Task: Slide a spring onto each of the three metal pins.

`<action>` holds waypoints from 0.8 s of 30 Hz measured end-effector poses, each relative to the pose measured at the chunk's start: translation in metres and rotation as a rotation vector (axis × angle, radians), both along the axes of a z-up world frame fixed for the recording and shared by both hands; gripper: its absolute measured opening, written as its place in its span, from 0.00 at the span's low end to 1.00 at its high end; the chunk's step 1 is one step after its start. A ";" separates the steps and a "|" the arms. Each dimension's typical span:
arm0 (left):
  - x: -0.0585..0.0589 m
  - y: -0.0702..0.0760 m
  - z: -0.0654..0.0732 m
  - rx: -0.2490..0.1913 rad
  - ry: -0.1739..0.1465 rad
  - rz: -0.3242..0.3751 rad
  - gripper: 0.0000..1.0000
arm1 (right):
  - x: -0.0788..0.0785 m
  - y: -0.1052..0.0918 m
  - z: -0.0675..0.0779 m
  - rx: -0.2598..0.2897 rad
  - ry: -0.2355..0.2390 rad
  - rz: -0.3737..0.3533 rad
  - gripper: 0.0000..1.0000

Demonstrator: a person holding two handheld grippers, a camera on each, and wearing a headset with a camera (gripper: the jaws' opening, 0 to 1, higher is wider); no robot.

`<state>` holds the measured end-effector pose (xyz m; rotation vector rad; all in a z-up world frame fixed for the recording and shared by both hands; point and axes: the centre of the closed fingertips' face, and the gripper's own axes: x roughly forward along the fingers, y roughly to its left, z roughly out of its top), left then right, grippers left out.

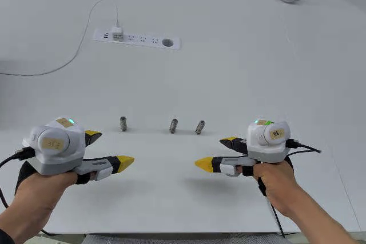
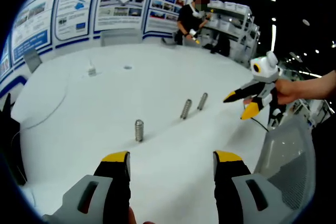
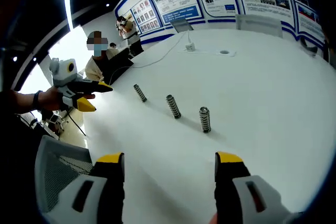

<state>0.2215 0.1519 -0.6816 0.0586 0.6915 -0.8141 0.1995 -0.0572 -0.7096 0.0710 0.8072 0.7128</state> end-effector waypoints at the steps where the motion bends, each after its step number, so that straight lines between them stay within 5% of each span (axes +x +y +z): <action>1: 0.000 0.001 0.001 0.000 -0.002 0.003 0.65 | 0.000 0.000 0.001 0.004 -0.001 -0.004 0.72; 24: -0.005 0.007 0.003 -0.003 0.012 0.028 0.67 | -0.012 0.003 -0.003 0.020 0.016 -0.025 0.76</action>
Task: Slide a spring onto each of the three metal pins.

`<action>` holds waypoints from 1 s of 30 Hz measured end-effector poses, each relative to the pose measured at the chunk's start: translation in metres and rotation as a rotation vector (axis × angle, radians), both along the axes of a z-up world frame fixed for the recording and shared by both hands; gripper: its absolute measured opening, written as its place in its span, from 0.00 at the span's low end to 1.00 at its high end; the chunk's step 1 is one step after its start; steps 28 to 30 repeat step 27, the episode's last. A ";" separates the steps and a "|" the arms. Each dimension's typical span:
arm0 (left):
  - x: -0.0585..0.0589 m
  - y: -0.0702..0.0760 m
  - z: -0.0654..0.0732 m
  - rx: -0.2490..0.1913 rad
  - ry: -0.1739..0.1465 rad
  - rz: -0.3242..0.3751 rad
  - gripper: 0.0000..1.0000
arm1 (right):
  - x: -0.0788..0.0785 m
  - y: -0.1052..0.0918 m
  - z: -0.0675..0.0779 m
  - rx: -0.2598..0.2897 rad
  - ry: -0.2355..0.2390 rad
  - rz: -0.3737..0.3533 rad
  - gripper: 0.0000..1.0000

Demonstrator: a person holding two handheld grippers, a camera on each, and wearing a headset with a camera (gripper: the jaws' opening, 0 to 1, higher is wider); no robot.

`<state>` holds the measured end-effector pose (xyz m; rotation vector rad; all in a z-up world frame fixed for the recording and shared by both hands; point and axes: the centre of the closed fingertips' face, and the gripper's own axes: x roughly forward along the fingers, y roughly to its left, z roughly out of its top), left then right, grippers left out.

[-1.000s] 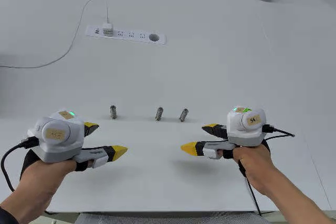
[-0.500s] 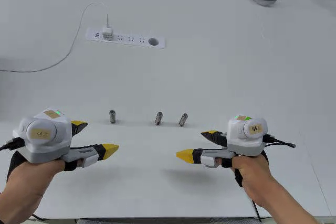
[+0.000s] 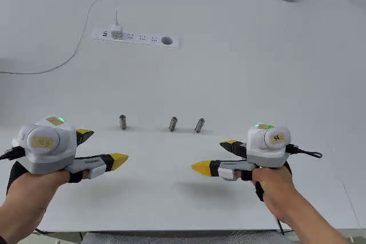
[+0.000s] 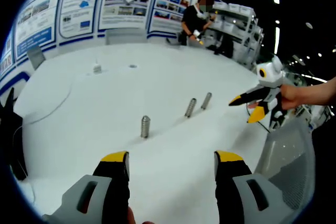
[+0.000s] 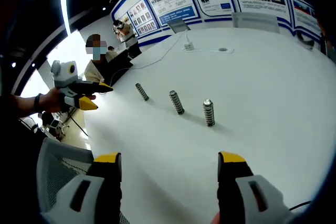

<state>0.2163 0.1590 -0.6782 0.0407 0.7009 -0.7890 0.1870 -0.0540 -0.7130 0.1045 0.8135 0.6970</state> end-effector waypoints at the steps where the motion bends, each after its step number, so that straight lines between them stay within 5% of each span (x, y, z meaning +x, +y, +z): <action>1: 0.000 0.000 0.000 0.001 0.000 0.001 0.67 | -0.001 0.000 0.000 0.001 0.001 0.000 0.76; 30: 0.000 0.001 -0.003 0.000 0.007 -0.001 0.68 | -0.001 0.005 0.003 0.016 -0.006 0.002 0.80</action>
